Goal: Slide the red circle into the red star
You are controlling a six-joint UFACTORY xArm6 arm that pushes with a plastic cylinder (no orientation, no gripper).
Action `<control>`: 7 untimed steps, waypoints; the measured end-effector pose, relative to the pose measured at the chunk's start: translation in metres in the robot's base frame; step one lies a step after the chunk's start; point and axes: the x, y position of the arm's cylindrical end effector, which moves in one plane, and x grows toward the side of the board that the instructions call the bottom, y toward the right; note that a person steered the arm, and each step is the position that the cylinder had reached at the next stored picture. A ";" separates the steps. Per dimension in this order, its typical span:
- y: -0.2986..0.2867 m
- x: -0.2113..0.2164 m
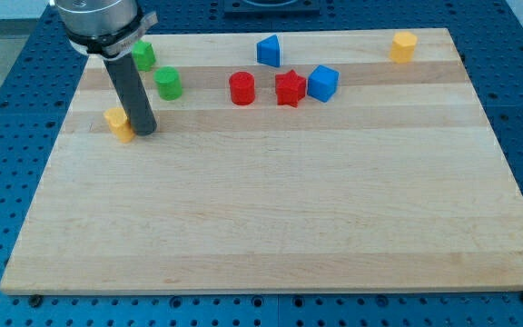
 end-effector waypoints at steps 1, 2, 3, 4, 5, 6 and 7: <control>-0.003 0.000; -0.002 0.000; 0.023 -0.001; 0.055 -0.014; 0.070 -0.038; 0.082 -0.056; 0.085 -0.071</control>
